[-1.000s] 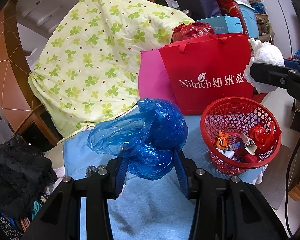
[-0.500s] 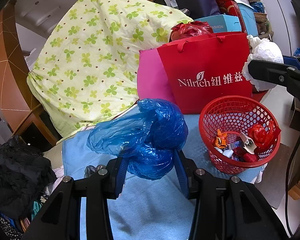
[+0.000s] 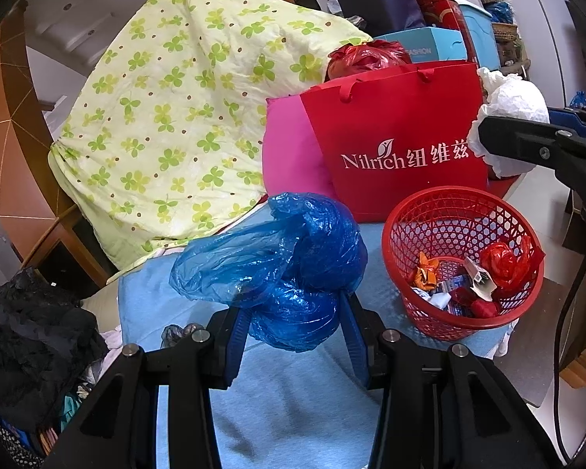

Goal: Collect trash
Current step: 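Open the left tool over the red basket while the right tool opens to drop the tissue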

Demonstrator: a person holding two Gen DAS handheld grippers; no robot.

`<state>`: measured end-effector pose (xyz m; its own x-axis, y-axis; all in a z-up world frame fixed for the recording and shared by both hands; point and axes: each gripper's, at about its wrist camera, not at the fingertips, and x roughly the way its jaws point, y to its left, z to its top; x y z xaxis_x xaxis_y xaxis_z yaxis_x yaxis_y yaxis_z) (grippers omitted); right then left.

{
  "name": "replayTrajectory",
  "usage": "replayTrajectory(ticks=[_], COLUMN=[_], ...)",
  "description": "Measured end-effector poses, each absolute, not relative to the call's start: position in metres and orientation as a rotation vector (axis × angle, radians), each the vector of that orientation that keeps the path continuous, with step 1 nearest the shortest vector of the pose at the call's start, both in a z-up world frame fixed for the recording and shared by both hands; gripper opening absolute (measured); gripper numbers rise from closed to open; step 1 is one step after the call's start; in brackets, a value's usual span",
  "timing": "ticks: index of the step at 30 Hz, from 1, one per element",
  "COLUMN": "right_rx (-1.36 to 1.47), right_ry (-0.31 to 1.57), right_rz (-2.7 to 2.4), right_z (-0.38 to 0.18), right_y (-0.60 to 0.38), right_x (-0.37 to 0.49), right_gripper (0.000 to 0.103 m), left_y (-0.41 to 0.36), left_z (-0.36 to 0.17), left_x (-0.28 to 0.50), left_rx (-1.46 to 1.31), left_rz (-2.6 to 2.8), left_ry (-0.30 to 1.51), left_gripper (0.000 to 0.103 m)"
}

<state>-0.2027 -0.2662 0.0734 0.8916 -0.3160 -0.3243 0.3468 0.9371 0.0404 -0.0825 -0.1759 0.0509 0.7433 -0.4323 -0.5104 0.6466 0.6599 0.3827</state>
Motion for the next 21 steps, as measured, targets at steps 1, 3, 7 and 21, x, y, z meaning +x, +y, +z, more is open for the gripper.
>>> replayTrajectory(ticks=[1, 3, 7, 21], right_rx=[0.103, 0.110, 0.140, 0.254], right_ry=[0.321, 0.321, 0.320, 0.329], right_rz=[-0.344, -0.346, -0.356, -0.397], right_z=[0.073, 0.074, 0.074, 0.054], right_y=[-0.267, -0.270, -0.285, -0.348], right_x=[-0.203, -0.203, -0.209, -0.221], right_gripper=[0.047, 0.047, 0.047, 0.047], left_y=[-0.176, -0.178, -0.180, -0.222], left_z=[0.051, 0.052, 0.052, 0.057], left_x=[-0.083, -0.083, -0.085, -0.095], left_rx=[0.582, 0.575, 0.573, 0.552], left_rz=[-0.632, -0.648, -0.669, -0.826], left_ry=[0.398, 0.405, 0.415, 0.455], left_gripper=[0.047, 0.047, 0.047, 0.047])
